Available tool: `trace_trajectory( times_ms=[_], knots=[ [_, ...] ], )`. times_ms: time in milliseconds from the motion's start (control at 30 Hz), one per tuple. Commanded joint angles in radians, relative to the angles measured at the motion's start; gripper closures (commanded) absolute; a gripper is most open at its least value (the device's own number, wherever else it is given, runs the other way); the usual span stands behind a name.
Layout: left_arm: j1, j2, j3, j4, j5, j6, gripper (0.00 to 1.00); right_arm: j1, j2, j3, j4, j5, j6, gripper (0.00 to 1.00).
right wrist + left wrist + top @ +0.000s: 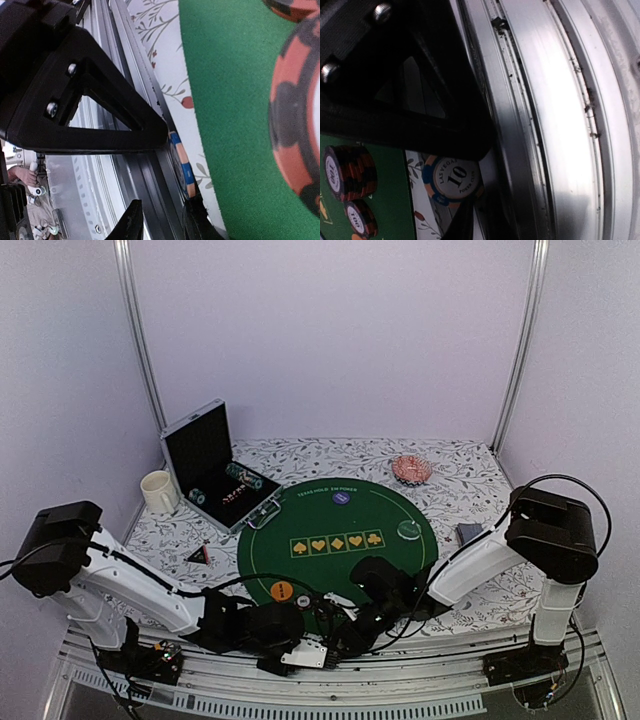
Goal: Distribute texas hold em gaming equipment
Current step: Pick up the poker chip from the corner of the board.
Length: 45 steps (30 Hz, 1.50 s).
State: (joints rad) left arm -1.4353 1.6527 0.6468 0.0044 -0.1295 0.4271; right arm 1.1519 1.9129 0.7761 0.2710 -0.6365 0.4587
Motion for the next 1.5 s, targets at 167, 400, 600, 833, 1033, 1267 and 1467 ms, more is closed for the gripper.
trace_trajectory(
  times_ms=[167,400,600,833,1033,1267,1467],
  knots=[
    [0.012,0.085,0.009,-0.011,-0.064,0.014,0.90,-0.009,0.067,0.014,0.190,0.038,0.048,0.70],
    [0.015,0.014,-0.023,0.017,-0.075,-0.009,0.89,-0.008,-0.029,-0.096,0.295,0.170,0.098,0.73],
    [0.035,0.001,-0.061,0.057,-0.099,0.039,0.88,-0.009,-0.009,-0.145,0.370,0.217,0.161,0.73],
    [0.041,0.042,-0.030,0.029,-0.099,0.022,0.89,-0.009,0.084,-0.078,0.371,0.066,0.134,0.72],
    [0.041,0.019,-0.035,0.040,-0.094,0.021,0.89,-0.009,0.110,-0.065,0.370,0.012,0.175,0.75],
    [0.041,-0.019,-0.022,0.008,-0.104,-0.007,0.89,-0.010,0.049,-0.088,0.299,0.078,0.185,0.97],
    [0.048,-0.163,-0.001,-0.085,-0.103,-0.036,0.86,-0.010,-0.054,-0.094,0.175,0.078,0.167,0.97]
  ],
)
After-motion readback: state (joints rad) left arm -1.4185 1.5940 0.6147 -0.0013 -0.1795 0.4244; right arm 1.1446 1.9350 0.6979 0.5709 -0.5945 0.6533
